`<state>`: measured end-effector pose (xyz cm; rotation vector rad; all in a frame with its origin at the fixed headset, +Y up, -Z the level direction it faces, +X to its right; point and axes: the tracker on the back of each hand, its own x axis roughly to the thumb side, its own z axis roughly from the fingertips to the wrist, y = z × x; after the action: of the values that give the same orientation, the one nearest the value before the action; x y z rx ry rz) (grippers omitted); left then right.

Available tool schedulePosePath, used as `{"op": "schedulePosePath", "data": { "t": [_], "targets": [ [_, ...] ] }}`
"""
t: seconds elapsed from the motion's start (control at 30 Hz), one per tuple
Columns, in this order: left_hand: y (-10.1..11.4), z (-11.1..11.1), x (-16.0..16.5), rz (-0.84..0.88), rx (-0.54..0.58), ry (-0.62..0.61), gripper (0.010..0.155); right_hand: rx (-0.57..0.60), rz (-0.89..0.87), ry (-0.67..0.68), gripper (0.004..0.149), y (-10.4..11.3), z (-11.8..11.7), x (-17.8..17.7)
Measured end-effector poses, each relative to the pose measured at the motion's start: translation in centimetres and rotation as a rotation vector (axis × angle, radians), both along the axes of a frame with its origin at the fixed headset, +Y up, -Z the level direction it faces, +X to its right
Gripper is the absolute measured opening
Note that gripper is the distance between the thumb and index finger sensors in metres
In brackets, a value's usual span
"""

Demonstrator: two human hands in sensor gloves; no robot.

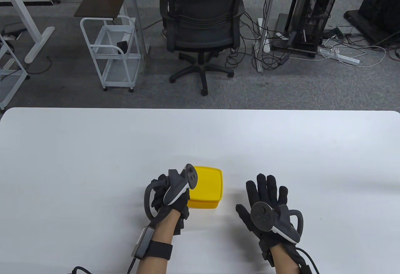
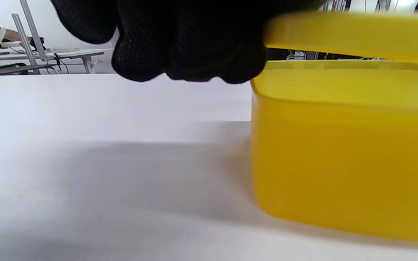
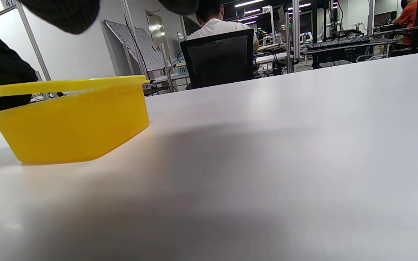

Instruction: Cover the plastic food container

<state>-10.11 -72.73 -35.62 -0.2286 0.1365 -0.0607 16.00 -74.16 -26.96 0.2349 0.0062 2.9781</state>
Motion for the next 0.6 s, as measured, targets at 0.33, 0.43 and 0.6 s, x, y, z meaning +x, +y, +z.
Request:
{"op": "schedulePosePath", "data": {
  "t": [0.33,0.43,0.6],
  "targets": [
    [-1.0,0.9,0.6,-0.135,0.028,0.007,0.043,0.007,0.006,-0.009,0.079,0.0,0.0,0.0],
    [-0.9,1.1,0.2,-0.064,0.020,0.043,0.045,0.019,0.006,-0.008,0.078,-0.1,0.1,-0.3],
    [-0.2,2.4,-1.3,0.123,-0.132,0.138,0.057,0.153,-0.060,0.065,0.063,0.4,0.8,-2.6]
  ]
}}
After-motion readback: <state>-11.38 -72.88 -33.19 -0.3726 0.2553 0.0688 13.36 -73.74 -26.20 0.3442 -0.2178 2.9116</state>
